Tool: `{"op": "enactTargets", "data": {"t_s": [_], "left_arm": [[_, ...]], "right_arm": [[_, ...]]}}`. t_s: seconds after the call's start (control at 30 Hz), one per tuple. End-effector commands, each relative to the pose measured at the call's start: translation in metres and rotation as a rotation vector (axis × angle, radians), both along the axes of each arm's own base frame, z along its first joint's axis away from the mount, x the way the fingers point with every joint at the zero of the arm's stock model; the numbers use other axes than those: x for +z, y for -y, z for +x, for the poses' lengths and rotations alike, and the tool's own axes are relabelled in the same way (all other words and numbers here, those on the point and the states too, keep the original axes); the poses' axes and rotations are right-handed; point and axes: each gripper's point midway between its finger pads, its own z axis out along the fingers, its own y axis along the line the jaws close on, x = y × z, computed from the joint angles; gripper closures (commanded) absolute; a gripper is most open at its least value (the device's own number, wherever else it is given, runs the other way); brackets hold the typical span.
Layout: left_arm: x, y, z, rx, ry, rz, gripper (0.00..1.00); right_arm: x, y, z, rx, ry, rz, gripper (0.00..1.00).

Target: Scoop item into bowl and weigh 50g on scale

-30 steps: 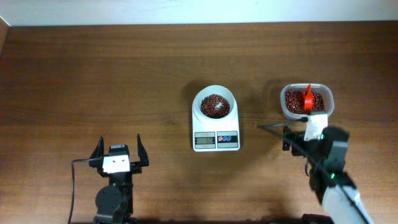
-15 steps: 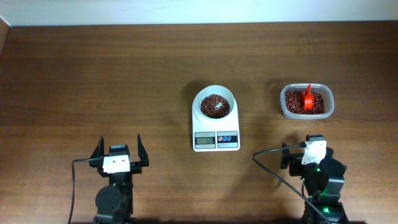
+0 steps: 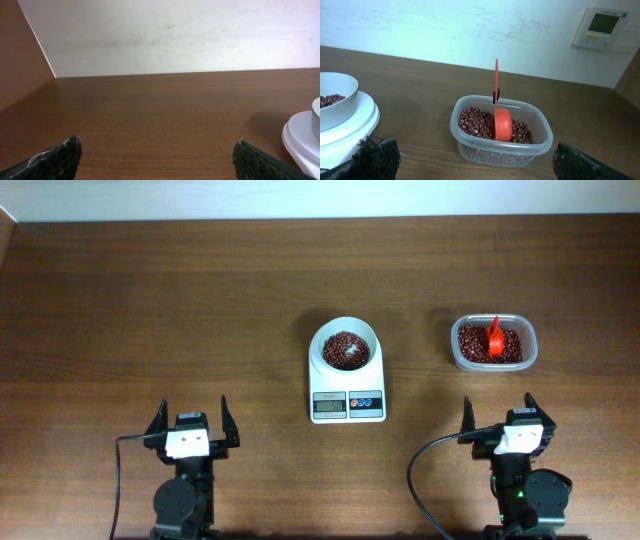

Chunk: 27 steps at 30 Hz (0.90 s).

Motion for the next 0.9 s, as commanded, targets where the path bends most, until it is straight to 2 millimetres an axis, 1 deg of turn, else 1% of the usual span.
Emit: {"op": "enactTargets", "data": {"t_s": [0.0, 0.3, 0.37, 0.43, 0.47, 0.5, 0.53, 0.57, 0.63, 0.7, 0.87], "left_arm": [[-0.001, -0.001, 0.0, 0.002, -0.005, 0.016, 0.01], [-0.001, -0.001, 0.0, 0.002, -0.005, 0.016, 0.01], [-0.001, -0.001, 0.0, 0.002, -0.005, 0.016, 0.01], [-0.001, -0.001, 0.0, 0.003, -0.005, 0.016, 0.01], [-0.001, -0.001, 0.0, 0.003, -0.005, 0.016, 0.01], [-0.001, -0.001, 0.0, 0.002, -0.005, 0.016, 0.01], [-0.001, -0.001, 0.0, 0.002, -0.005, 0.016, 0.01], [-0.001, -0.001, 0.0, 0.002, -0.005, 0.016, 0.01], [-0.001, -0.001, 0.0, 0.002, -0.005, 0.016, 0.01], [-0.001, -0.001, 0.0, 0.002, -0.005, 0.016, 0.01], [-0.001, -0.001, 0.0, 0.002, -0.005, 0.016, 0.01]], "right_arm": [[0.0, 0.0, -0.001, -0.007, 0.006, 0.011, 0.01], [0.001, 0.0, -0.001, -0.007, 0.01, 0.01, 0.01], [0.001, -0.006, -0.001, 0.021, 0.01, 0.01, 0.02], [0.001, -0.019, -0.001, 0.073, 0.009, 0.01, 0.01], [0.001, -0.022, -0.001, 0.087, 0.009, 0.011, 0.01], [0.001, -0.022, -0.001, 0.084, 0.009, 0.011, 0.01], [0.001, -0.019, -0.001, 0.074, 0.009, 0.01, 0.01], [0.001, -0.01, -0.001, 0.034, 0.01, 0.01, 0.01], [0.001, 0.018, -0.001, -0.077, 0.01, 0.01, 0.01], [0.001, 0.022, -0.002, -0.094, 0.01, 0.01, 0.01], [0.001, 0.022, -0.002, -0.094, 0.01, 0.01, 0.01]]}}
